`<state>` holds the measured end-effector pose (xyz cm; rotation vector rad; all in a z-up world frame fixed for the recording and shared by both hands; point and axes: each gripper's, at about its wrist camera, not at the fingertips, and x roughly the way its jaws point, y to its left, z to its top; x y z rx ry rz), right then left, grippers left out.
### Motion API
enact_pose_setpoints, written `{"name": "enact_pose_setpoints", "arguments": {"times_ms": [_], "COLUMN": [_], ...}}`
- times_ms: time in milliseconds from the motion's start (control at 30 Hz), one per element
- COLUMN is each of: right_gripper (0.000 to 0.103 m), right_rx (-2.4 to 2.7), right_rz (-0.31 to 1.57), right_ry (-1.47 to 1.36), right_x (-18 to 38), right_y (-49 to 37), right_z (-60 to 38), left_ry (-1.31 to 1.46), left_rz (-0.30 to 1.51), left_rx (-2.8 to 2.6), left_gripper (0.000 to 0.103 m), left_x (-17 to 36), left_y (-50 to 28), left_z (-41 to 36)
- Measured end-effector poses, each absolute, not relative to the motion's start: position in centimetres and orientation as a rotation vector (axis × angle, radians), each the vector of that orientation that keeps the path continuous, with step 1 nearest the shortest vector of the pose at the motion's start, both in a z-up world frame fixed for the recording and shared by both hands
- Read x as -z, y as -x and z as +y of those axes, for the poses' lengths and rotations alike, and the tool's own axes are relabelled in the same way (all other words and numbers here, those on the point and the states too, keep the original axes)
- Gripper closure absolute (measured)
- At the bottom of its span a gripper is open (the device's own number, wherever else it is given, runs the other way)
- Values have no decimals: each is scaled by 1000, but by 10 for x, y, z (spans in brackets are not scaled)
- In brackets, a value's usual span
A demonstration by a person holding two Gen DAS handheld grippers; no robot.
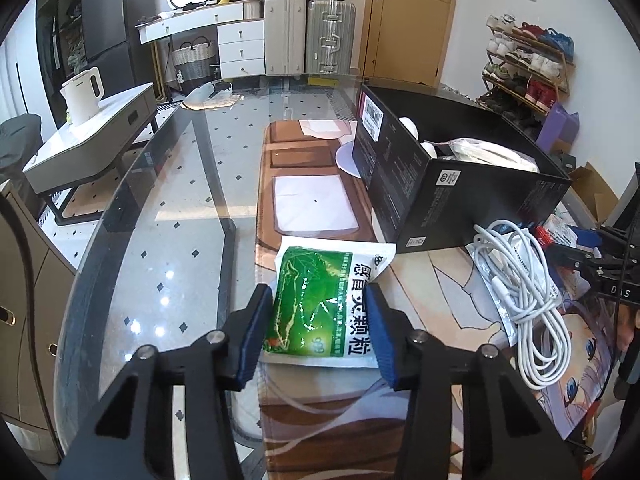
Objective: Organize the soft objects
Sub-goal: 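Grasp the green-printed sachet with the left tool while the right tool grasps the red-edged packet, then lift the sachet with the left tool while the right tool carries the packet over the box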
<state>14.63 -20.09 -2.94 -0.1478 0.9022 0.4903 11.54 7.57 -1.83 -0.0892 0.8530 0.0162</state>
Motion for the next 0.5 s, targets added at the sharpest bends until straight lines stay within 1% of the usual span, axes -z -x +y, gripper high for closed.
{"name": "enact_pose_setpoints", "arguments": {"times_ms": [67,500], "right_gripper": [47,47], "right_rx": [-490,-479], "right_rz": [900,843], "right_ry": [151,132], "right_x": [28,4], "right_y": [-146,-135], "right_z": [-201,-213], "left_ry": [92,109], "left_rz": [849,788], "left_rx": [-18,-20], "left_gripper": [58,59], "left_x": [18,-1], "left_y": [-112,-98], "left_z": [75,69]}}
